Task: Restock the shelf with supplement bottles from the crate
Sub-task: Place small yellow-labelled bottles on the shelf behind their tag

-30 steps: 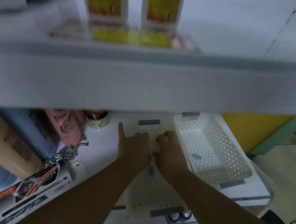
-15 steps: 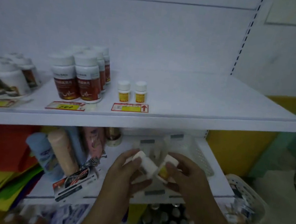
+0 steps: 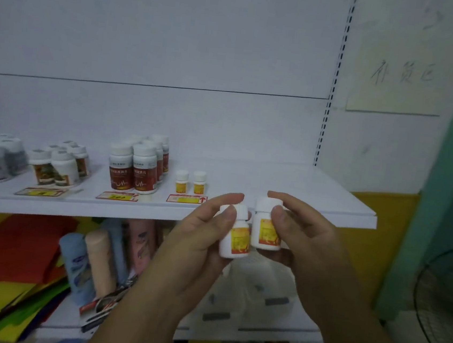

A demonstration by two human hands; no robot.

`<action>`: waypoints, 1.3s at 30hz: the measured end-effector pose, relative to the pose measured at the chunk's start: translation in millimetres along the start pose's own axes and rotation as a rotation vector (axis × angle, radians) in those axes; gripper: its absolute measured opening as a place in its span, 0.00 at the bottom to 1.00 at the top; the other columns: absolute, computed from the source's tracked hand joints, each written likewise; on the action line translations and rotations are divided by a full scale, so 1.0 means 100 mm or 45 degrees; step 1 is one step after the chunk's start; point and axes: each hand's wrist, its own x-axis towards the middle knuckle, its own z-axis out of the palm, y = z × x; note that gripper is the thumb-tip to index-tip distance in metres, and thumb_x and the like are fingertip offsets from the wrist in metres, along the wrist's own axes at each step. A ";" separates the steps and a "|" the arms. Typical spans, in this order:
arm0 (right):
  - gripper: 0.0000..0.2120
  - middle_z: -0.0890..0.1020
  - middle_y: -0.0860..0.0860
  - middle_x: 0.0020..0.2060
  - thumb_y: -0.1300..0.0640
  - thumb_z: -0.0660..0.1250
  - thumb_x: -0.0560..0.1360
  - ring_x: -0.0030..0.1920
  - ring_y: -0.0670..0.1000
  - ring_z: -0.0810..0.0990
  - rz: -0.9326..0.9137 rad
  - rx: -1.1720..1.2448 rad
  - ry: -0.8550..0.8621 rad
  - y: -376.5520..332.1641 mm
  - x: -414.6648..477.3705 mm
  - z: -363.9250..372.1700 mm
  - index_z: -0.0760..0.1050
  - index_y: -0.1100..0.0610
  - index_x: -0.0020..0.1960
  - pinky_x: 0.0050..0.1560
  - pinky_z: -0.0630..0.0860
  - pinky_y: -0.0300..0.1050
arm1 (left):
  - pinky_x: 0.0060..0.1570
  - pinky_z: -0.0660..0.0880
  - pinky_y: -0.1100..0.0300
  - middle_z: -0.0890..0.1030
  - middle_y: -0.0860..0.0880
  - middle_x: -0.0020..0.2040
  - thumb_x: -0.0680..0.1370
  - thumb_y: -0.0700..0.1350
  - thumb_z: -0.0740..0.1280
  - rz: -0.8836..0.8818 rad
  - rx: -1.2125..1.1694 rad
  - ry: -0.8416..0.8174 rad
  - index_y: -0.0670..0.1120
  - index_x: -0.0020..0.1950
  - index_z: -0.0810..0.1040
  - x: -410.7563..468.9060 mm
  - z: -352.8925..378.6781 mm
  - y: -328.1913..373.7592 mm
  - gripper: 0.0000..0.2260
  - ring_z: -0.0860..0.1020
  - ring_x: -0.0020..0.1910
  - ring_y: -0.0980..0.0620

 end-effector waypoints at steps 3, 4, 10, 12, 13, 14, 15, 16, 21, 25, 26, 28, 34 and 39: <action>0.15 0.85 0.42 0.41 0.47 0.66 0.64 0.44 0.45 0.84 -0.046 0.018 0.051 -0.04 0.00 0.00 0.79 0.46 0.49 0.35 0.80 0.37 | 0.37 0.80 0.61 0.86 0.46 0.46 0.62 0.47 0.71 0.079 0.230 0.013 0.51 0.45 0.85 0.01 0.05 0.08 0.13 0.84 0.44 0.49; 0.14 0.86 0.42 0.41 0.47 0.66 0.63 0.45 0.45 0.84 -0.055 0.029 0.064 -0.04 0.01 -0.01 0.79 0.46 0.48 0.36 0.80 0.37 | 0.36 0.80 0.62 0.86 0.46 0.46 0.61 0.48 0.72 0.112 0.302 0.006 0.51 0.46 0.84 0.03 0.06 0.10 0.14 0.85 0.43 0.50; 0.12 0.85 0.41 0.37 0.51 0.66 0.63 0.42 0.44 0.84 -0.023 0.023 0.079 0.11 0.28 -0.05 0.79 0.48 0.46 0.32 0.78 0.35 | 0.40 0.81 0.60 0.86 0.49 0.43 0.58 0.51 0.74 0.134 0.611 0.027 0.53 0.46 0.84 0.30 -0.16 0.12 0.17 0.84 0.44 0.50; 0.09 0.85 0.39 0.35 0.53 0.66 0.66 0.40 0.42 0.84 0.000 -0.026 0.079 0.22 0.46 -0.03 0.79 0.49 0.46 0.31 0.78 0.34 | 0.42 0.82 0.57 0.86 0.51 0.41 0.64 0.49 0.74 0.121 0.669 0.137 0.53 0.46 0.84 0.43 -0.31 0.07 0.11 0.84 0.42 0.51; 0.07 0.84 0.38 0.35 0.55 0.66 0.69 0.40 0.41 0.83 0.005 -0.062 0.080 0.28 0.56 0.00 0.78 0.49 0.46 0.31 0.79 0.35 | 0.40 0.82 0.59 0.86 0.52 0.40 0.68 0.46 0.73 0.126 0.682 0.192 0.53 0.45 0.84 0.51 -0.40 0.07 0.08 0.84 0.40 0.53; 0.06 0.84 0.38 0.36 0.57 0.66 0.71 0.40 0.41 0.83 0.005 -0.085 0.077 0.34 0.68 0.03 0.78 0.50 0.46 0.32 0.79 0.35 | 0.37 0.80 0.62 0.85 0.52 0.39 0.70 0.43 0.72 0.146 0.706 0.235 0.53 0.45 0.84 0.59 -0.49 0.08 0.07 0.83 0.39 0.54; 0.05 0.85 0.39 0.37 0.58 0.66 0.72 0.40 0.42 0.83 0.005 -0.089 0.072 0.41 0.80 0.07 0.78 0.51 0.47 0.33 0.80 0.36 | 0.35 0.78 0.64 0.85 0.52 0.39 0.71 0.42 0.71 0.179 0.750 0.271 0.54 0.45 0.84 0.69 -0.59 0.12 0.07 0.82 0.38 0.55; 0.05 0.85 0.40 0.36 0.59 0.66 0.72 0.40 0.43 0.84 0.006 -0.082 0.065 0.48 0.93 0.12 0.78 0.52 0.47 0.33 0.79 0.35 | 0.36 0.77 0.65 0.85 0.52 0.39 0.71 0.42 0.71 0.232 0.812 0.298 0.54 0.45 0.84 0.80 -0.69 0.19 0.07 0.82 0.39 0.55; 0.05 0.86 0.47 0.37 0.60 0.70 0.71 0.40 0.47 0.85 -0.064 -0.228 0.088 0.72 1.70 0.38 0.78 0.53 0.45 0.38 0.80 0.37 | 0.32 0.72 0.75 0.80 0.62 0.39 0.71 0.48 0.71 0.536 1.352 0.439 0.61 0.40 0.79 1.45 -1.09 0.78 0.06 0.78 0.40 0.70; 0.07 0.84 0.50 0.41 0.59 0.71 0.70 0.42 0.48 0.84 -0.138 -0.376 0.160 0.89 2.27 0.49 0.79 0.49 0.45 0.44 0.82 0.42 | 0.33 0.66 0.73 0.76 0.64 0.37 0.69 0.48 0.70 0.572 1.792 0.431 0.58 0.44 0.77 1.95 -1.24 1.06 0.07 0.77 0.37 0.64; 0.07 0.83 0.50 0.41 0.60 0.72 0.70 0.42 0.48 0.84 -0.122 -0.402 0.144 0.94 2.39 0.52 0.80 0.49 0.44 0.45 0.82 0.43 | 0.32 0.67 0.71 0.77 0.62 0.38 0.68 0.46 0.71 0.523 1.858 0.386 0.57 0.44 0.77 2.07 -1.26 1.07 0.08 0.77 0.38 0.62; 0.07 0.83 0.54 0.42 0.62 0.72 0.69 0.42 0.50 0.83 -0.042 -0.483 0.064 1.06 2.58 0.58 0.81 0.51 0.44 0.45 0.82 0.43 | 0.31 0.68 0.68 0.76 0.57 0.42 0.68 0.44 0.70 0.338 1.956 0.277 0.56 0.49 0.76 2.26 -1.31 1.03 0.12 0.76 0.37 0.60; 0.07 0.83 0.50 0.43 0.61 0.72 0.70 0.42 0.48 0.83 0.224 -0.696 -0.262 1.34 2.80 0.66 0.81 0.49 0.41 0.37 0.80 0.35 | 0.36 0.70 0.65 0.74 0.53 0.45 0.71 0.44 0.68 -0.003 2.116 0.120 0.50 0.54 0.79 2.48 -1.44 0.75 0.12 0.74 0.42 0.54; 0.08 0.84 0.46 0.42 0.62 0.68 0.72 0.40 0.44 0.83 0.314 -0.711 -0.389 1.41 2.80 0.63 0.82 0.50 0.40 0.34 0.78 0.34 | 0.38 0.71 0.62 0.81 0.47 0.52 0.74 0.45 0.66 -0.150 2.281 0.047 0.46 0.55 0.80 2.49 -1.45 0.57 0.11 0.77 0.45 0.51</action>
